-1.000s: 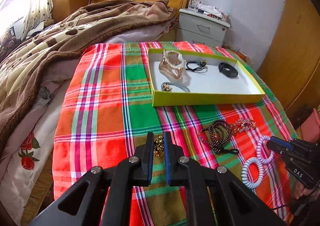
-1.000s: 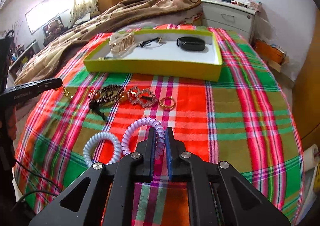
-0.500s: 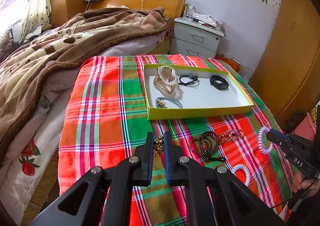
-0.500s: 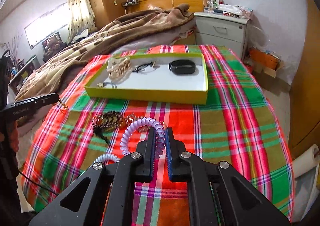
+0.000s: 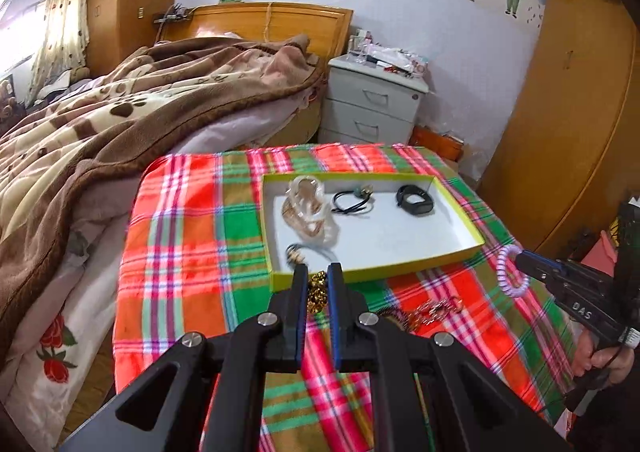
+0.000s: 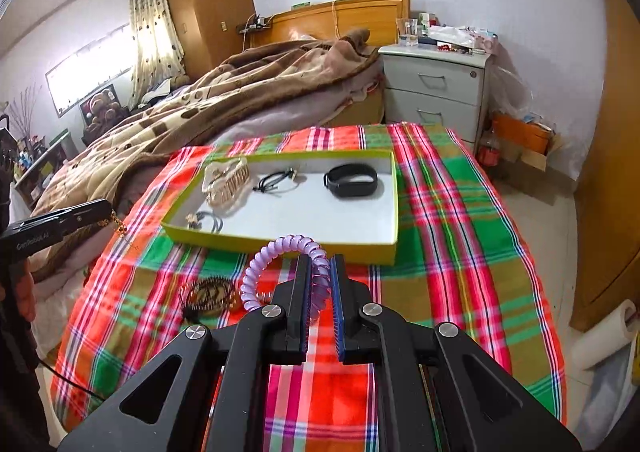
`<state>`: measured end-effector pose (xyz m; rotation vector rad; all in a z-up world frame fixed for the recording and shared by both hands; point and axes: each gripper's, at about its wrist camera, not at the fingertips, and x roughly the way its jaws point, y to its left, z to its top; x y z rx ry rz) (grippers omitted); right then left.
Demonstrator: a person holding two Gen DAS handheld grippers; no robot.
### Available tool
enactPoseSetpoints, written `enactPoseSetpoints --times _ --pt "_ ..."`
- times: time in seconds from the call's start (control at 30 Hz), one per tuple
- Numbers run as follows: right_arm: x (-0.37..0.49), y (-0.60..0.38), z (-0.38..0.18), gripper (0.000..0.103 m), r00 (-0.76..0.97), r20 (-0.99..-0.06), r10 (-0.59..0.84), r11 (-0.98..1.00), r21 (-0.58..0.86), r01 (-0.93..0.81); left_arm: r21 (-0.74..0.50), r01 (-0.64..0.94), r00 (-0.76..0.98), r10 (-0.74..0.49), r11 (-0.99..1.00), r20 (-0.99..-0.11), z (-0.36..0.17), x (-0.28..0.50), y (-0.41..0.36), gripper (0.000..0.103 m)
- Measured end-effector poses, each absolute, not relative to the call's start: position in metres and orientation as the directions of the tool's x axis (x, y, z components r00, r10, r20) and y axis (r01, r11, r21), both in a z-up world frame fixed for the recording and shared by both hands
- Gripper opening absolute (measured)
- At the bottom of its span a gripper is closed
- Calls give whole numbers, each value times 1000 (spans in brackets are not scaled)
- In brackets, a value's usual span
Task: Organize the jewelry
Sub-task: 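Carry the gold chain with the left tool while the right tool carries the coil tie to the box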
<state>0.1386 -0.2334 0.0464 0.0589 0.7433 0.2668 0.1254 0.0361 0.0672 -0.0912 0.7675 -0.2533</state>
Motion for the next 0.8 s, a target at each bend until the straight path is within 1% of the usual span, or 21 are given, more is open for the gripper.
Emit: enactPoseSetpoints --times 0.3,0.47,0.8 --pt "174 -230 53 10 695 -663 277 960 155 -235 -206 236 682 -313 950 -661 76 153 21 10" --pt "200 -229 53 9 690 -667 282 959 164 -232 -215 258 663 -334 942 -670 72 170 9 10" --pt "257 -217 36 9 639 -715 283 957 171 -233 -231 277 625 -358 933 -694 58 200 -10 10"
